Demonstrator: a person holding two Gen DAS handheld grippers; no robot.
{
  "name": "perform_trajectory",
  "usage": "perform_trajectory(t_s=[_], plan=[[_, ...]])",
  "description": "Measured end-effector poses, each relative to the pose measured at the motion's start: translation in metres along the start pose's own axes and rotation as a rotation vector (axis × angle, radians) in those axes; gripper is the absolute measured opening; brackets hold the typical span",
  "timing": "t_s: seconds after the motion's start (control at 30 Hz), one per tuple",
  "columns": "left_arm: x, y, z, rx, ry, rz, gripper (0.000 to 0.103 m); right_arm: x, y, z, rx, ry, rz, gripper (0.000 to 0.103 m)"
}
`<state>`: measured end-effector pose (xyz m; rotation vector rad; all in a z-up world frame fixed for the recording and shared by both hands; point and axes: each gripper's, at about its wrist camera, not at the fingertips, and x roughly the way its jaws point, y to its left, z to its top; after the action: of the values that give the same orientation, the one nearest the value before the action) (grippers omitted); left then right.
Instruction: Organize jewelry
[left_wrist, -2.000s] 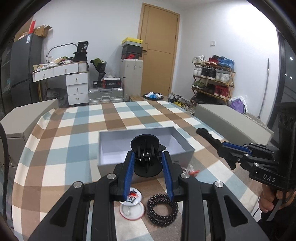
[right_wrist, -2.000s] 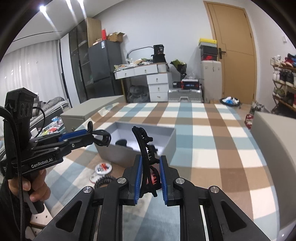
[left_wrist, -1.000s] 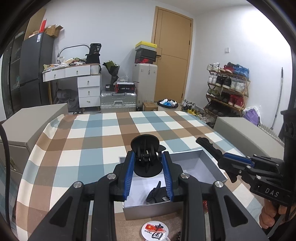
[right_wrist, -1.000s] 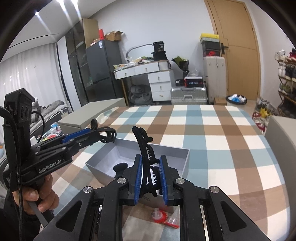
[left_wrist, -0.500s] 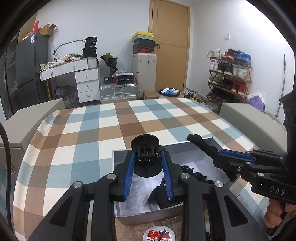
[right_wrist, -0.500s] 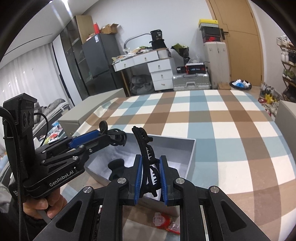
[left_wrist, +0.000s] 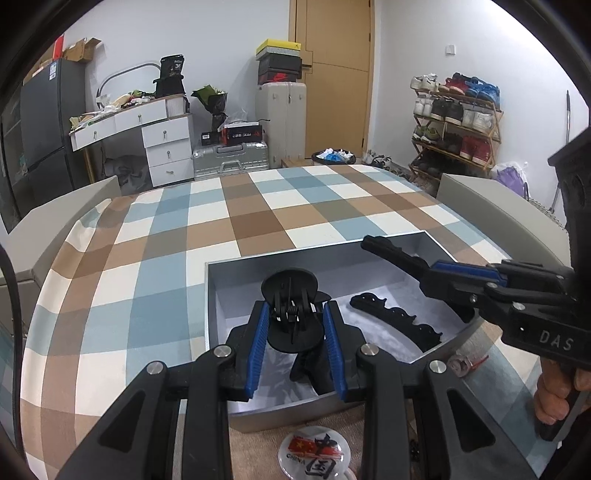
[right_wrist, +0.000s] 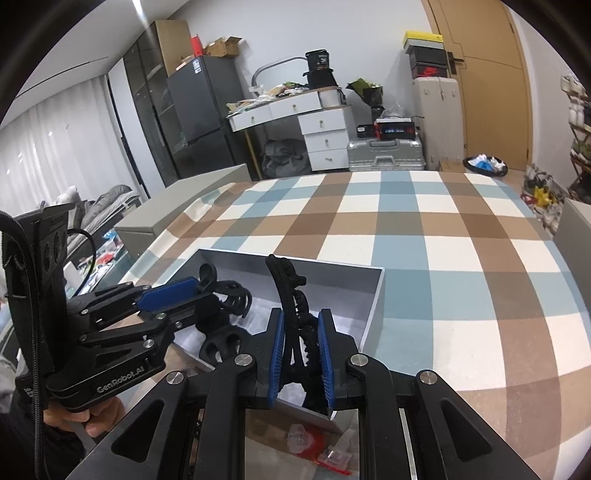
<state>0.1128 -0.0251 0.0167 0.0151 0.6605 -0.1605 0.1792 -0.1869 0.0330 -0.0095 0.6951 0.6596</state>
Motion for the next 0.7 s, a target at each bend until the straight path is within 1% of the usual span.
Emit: perform_trajectory(t_s=[0.17,0.23,0.4,0.53,0.6,0.7], plan=[[-0.005,-0.008,-0.003,0.018,0.014,-0.011,0.025,0.0,-0.006,0.002,0.012,-0.005,-0.002,0.017],[-0.005,-0.011,-0.004,0.035,0.009,-0.005,0.025,0.0,-0.008,0.002,0.023,-0.004,0.005,0.017],[-0.003,-0.006,-0.004,0.025,0.01,-0.003,0.025,-0.003,-0.005,-0.001,0.014,-0.002,-0.001,0.017],[-0.005,-0.002,-0.005,0.038,0.002,0.027,0.025,-0.006,-0.006,-0.002,0.034,0.007,0.021,0.017],[-0.005,0.001,-0.005,0.034,0.005,0.02,0.024,-0.007,-0.005,-0.004,0.036,0.01,0.028,0.017],[-0.006,0.003,-0.006,0.039,0.004,0.032,0.025,-0.007,-0.005,-0.004,0.066,0.025,0.067,0.017]])
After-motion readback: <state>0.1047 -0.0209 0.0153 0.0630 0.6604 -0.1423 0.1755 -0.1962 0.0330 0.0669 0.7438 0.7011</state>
